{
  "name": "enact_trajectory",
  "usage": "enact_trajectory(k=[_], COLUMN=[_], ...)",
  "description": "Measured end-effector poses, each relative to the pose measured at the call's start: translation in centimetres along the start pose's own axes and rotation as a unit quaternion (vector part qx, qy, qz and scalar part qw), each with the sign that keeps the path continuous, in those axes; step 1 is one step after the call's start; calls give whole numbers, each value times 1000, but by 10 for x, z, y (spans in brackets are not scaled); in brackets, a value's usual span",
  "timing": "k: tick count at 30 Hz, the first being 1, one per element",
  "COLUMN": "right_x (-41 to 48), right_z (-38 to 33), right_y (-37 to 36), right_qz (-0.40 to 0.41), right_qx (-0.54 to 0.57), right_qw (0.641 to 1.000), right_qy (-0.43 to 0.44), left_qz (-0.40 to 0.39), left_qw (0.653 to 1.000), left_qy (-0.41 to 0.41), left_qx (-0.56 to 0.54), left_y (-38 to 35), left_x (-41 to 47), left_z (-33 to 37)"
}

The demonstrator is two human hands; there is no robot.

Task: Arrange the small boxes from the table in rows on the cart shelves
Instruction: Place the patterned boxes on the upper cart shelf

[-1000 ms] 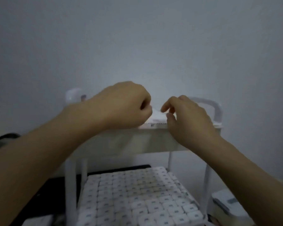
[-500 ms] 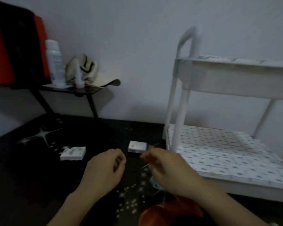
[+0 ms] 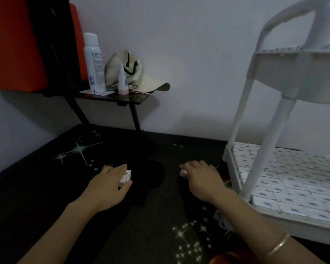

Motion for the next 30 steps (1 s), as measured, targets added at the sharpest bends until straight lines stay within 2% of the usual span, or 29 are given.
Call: enact_trajectory(k=[3, 6, 9, 14, 18, 21, 24, 30], right_x=[1, 0, -9, -64, -136, -192, -243, -320], right_z=[7, 8, 4, -9, 6, 32, 65, 157], right_y=[9, -3, -7, 14, 68, 113, 154, 225], right_qz=[7, -55, -65, -20, 34, 57, 78, 164], right_qx=[8, -29, 28, 129, 169, 196, 232, 285], right_qw=[1000, 997, 993, 976, 963, 956, 948, 940], right_qy=[4, 42, 96, 174, 205, 211, 204, 92], left_qz=[-40, 14, 59, 40, 65, 115, 172, 215], left_qw=[999, 1000, 998, 993, 959, 906, 879, 831], left_qy=[-22, -18, -8, -41, -176, -321, -401, -507], left_qx=[0, 20, 11, -107, -213, -249, -191, -83], left_y=[4, 22, 32, 25, 73, 126, 172, 246], left_x=[-1, -9, -17, -25, -58, -99, -134, -153], left_z=[10, 27, 43, 71, 151, 234, 313, 458])
Point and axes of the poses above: each hand's wrist, its own x-axis towards the middle knuckle, its own y-axis out of the back of the hand, z = x × y, the point moved 9 cm from there along x, towards the middle knuckle, and after that the axes turned 12 degrees about -z, right-handed, at the moved point
